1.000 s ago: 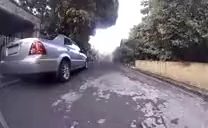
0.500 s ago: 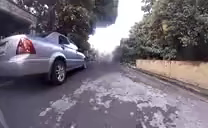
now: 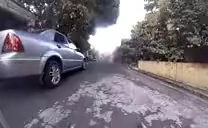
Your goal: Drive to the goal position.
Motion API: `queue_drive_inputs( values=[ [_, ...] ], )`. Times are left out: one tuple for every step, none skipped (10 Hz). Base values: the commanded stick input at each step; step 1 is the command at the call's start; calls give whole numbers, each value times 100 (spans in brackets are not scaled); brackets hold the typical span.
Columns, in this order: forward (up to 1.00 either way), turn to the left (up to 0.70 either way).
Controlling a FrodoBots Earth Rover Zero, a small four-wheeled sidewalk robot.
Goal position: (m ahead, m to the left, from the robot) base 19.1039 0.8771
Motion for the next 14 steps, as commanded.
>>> queue_drive_inputs(
  values=[
    [70,0],
    [70,0],
    [70,0],
    [70,0],
    [70,0],
    [70,0],
    [70,0],
    [70,0],
    [70,0],
    [70,0],
    [70,0],
    [70,0],
    [70,0],
    [70,0]
  ],
)
